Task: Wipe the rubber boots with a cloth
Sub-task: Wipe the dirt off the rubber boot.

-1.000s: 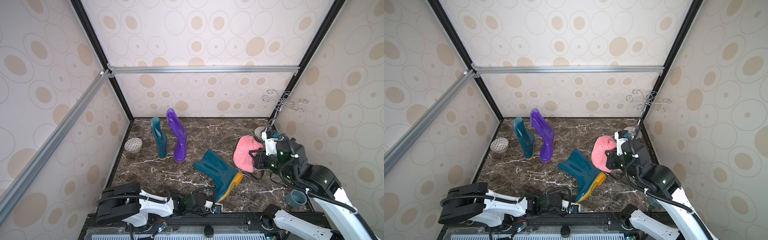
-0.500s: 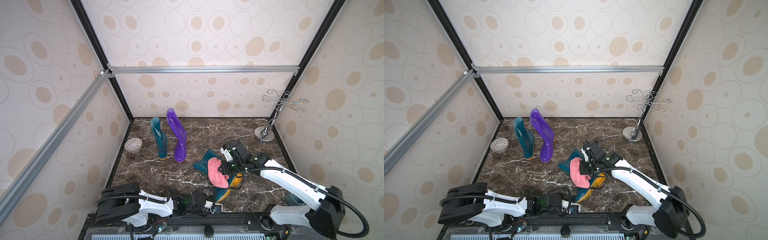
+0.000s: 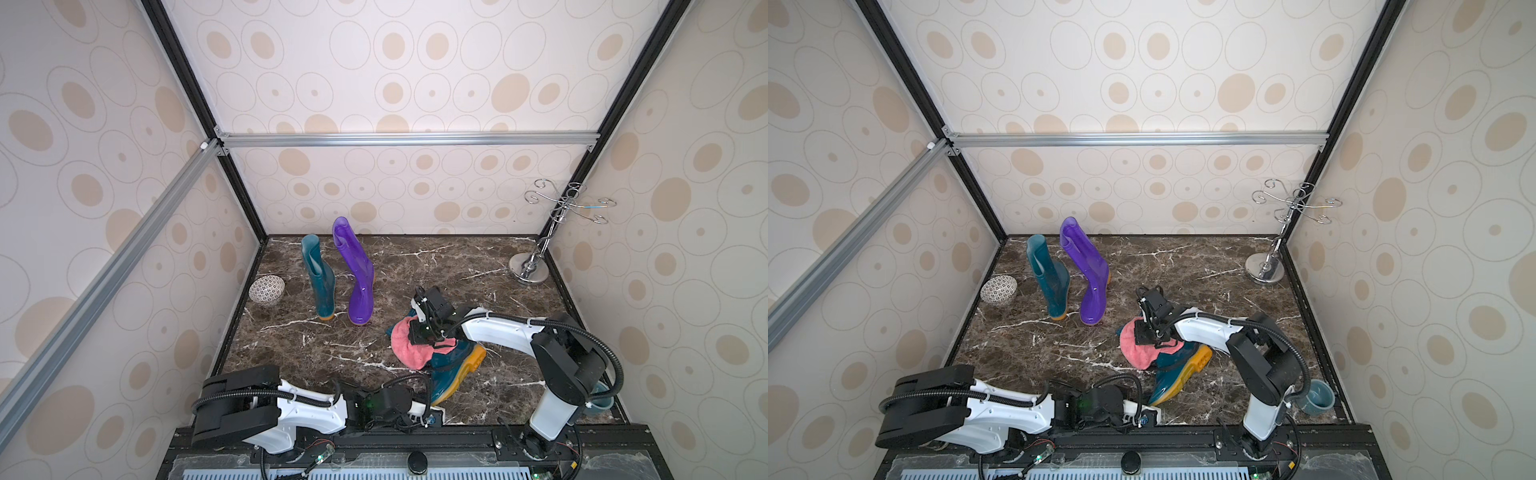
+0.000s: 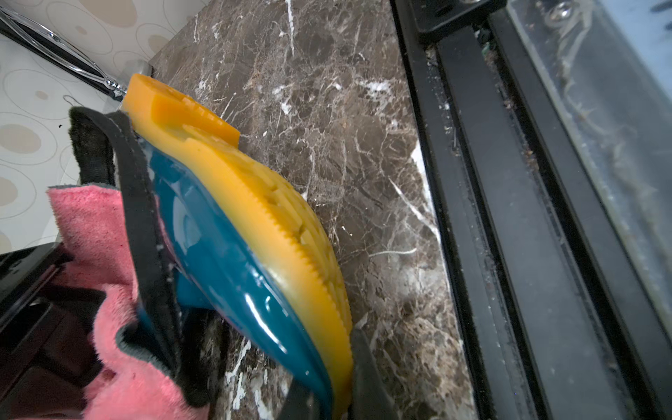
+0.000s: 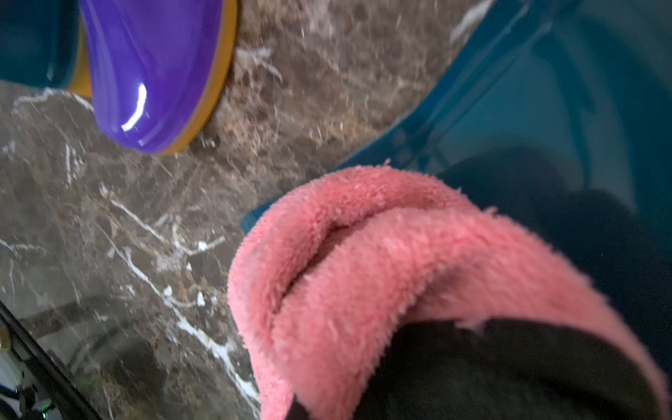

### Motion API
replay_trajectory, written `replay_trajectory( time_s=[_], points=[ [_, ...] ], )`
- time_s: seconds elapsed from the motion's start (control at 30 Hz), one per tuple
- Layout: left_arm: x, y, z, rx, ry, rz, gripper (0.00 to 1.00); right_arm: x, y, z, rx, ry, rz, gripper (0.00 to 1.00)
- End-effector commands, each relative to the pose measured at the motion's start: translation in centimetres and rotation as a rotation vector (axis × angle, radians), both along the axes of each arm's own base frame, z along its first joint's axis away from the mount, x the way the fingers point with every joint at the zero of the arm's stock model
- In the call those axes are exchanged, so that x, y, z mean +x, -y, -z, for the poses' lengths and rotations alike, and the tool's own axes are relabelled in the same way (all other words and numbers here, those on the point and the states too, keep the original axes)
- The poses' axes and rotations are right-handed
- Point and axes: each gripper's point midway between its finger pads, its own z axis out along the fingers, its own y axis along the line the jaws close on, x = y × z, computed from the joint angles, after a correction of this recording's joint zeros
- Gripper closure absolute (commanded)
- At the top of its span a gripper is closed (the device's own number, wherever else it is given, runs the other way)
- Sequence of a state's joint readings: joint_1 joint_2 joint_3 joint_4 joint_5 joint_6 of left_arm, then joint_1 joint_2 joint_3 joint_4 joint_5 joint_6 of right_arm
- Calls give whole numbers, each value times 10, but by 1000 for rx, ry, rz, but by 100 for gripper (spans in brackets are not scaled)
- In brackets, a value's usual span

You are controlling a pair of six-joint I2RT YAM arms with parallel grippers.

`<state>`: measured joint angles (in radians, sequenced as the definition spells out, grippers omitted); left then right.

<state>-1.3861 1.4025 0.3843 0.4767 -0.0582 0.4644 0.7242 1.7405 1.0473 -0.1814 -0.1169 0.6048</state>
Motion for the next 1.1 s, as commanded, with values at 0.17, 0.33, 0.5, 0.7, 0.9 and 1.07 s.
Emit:
replay_trajectory(
  time_s=[0.17, 0.33, 0.5, 0.7, 0.9, 1.07],
  points=[
    [-8, 9, -11, -29, 24, 49, 100, 40, 39, -25, -27, 131, 164, 100],
    [-7, 11, -13, -33, 30, 49, 100, 10, 81, -24, -78, 165, 221, 100],
    [-7, 13, -12, -30, 25, 51, 100, 31, 121, -17, -90, 46, 243, 100],
    [-6, 12, -12, -35, 14, 35, 100, 19, 130, -12, -130, -47, 216, 100],
    [-4, 14, -11, -29, 14, 19, 100, -43, 170, -3, -173, -65, 289, 100],
    [-3, 13, -12, -32, 14, 12, 100, -83, 199, -13, -219, -57, 310, 100]
  ],
)
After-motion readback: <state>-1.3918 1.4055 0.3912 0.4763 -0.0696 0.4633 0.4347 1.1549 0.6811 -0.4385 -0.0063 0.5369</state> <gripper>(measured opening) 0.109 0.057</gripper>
